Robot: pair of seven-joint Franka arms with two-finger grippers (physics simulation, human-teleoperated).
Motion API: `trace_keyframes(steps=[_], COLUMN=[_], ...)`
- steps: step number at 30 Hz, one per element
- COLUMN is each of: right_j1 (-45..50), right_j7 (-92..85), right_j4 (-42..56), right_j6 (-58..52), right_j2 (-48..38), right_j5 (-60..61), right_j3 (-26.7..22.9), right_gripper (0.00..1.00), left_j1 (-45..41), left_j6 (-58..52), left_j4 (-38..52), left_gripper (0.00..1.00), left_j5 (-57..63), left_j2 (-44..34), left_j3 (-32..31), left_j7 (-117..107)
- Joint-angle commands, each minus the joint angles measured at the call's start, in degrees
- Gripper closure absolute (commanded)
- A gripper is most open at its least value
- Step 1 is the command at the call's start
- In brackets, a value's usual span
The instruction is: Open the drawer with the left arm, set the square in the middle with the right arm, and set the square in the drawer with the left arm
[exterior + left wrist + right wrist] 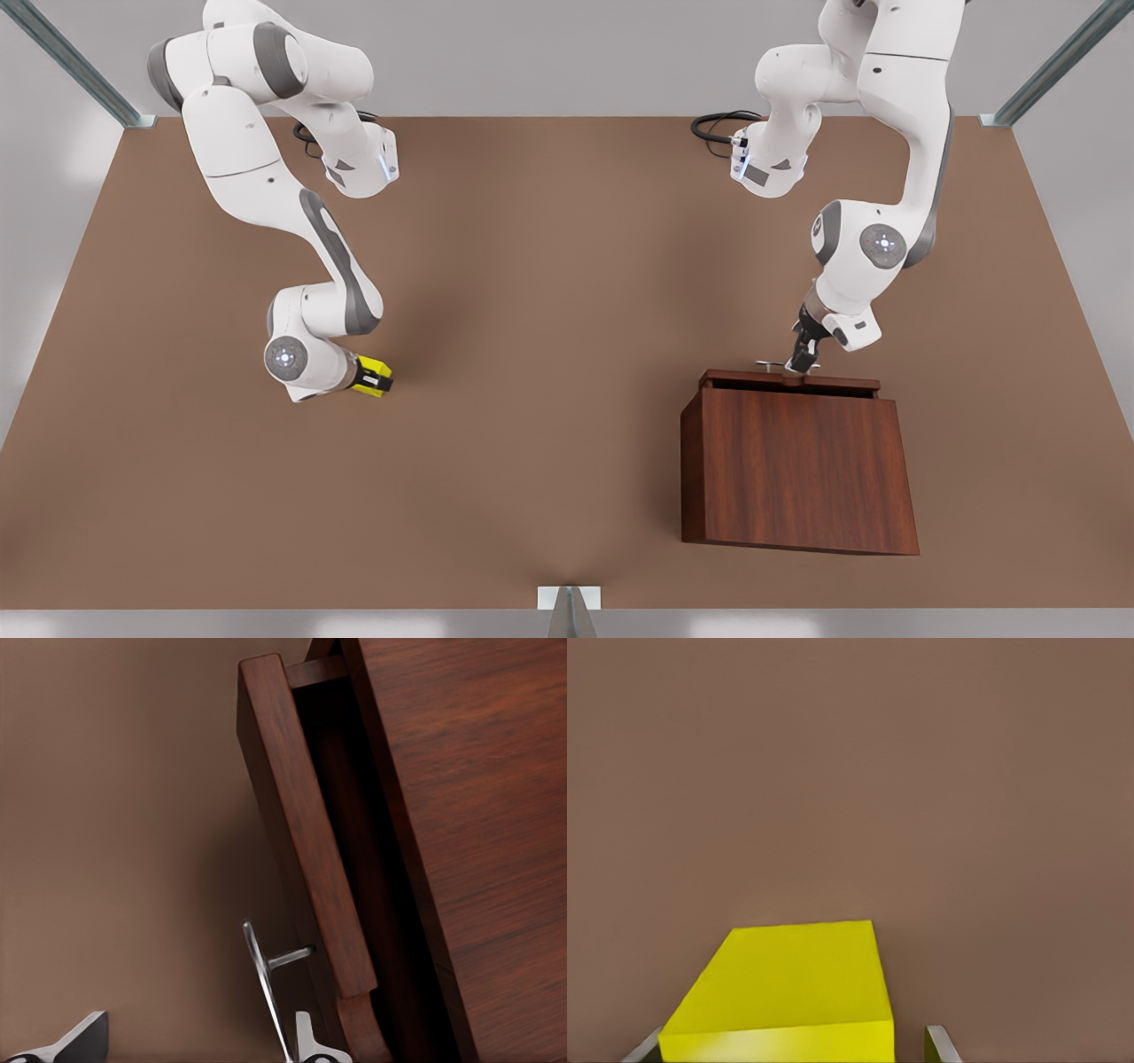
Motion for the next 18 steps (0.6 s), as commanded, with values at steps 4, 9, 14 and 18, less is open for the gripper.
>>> trace_keyframes(steps=[4, 9, 14, 18], right_j1=[0.1, 0.1, 0.4, 0.9], right_j7=[-0.1, 0.0, 0.1, 6.4], right_j4=[0.0, 0.2, 4.1, 10.7], right_j6=[-0.1, -0.1, -3.2, -8.4], right_j2=[0.1, 0.1, -1.2, -1.3], right_j5=[0.0, 0.0, 0.0, 0.4], right_j3=[0.0, 0.0, 0.0, 3.4], right_gripper=[0.35, 0.48, 0.47, 0.45], left_j1=[0.0, 0.0, 0.0, 0.0], left_j6=[-1.9, -4.6, -4.7, -6.0], left_j4=[-0.2, -0.7, -1.0, -1.7], left_gripper=[0.0, 0.0, 0.0, 0.0], left_j5=[0.0, 0.0, 0.0, 0.0], left_j2=[-0.8, -1.7, -1.7, -2.3], left_j3=[0.0, 0.0, 0.0, 0.0], left_j7=[-0.2, -0.8, -0.9, -0.9])
